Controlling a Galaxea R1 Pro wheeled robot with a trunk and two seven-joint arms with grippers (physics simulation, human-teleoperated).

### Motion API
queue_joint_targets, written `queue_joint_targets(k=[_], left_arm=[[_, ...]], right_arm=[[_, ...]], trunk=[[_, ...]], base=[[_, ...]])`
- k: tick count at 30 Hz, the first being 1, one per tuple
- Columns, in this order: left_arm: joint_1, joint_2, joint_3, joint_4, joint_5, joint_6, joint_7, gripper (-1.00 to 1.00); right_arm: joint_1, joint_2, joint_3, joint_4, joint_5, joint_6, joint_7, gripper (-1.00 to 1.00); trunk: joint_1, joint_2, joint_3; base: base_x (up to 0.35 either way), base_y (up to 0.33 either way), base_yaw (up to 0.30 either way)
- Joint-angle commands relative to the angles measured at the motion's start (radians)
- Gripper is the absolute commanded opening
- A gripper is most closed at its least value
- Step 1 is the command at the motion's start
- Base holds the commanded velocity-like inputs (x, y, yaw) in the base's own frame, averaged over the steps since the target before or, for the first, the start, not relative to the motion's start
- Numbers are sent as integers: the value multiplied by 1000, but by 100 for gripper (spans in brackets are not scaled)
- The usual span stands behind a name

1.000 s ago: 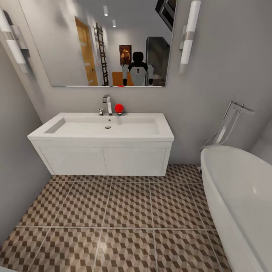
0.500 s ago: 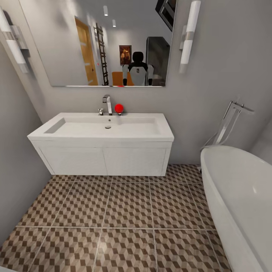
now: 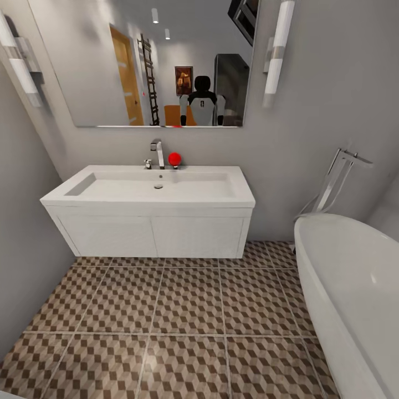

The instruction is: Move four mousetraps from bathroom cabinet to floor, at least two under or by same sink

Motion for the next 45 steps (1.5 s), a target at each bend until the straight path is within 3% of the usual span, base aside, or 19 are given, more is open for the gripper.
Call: queue_joint_targets(k=[1,45], left_arm=[[-1,0,-9,2,5,-4,3,-100],[-1,0,-10,12,5,-4,1,-100]], right_arm=[[-1,0,-1,1,5,-3,-2,-100],[-1,0,-1,1,5,-3,-2,-100]], trunk=[[0,0,-1],[0,0,-1]], base=[[0,0,0],[0,0,0]])
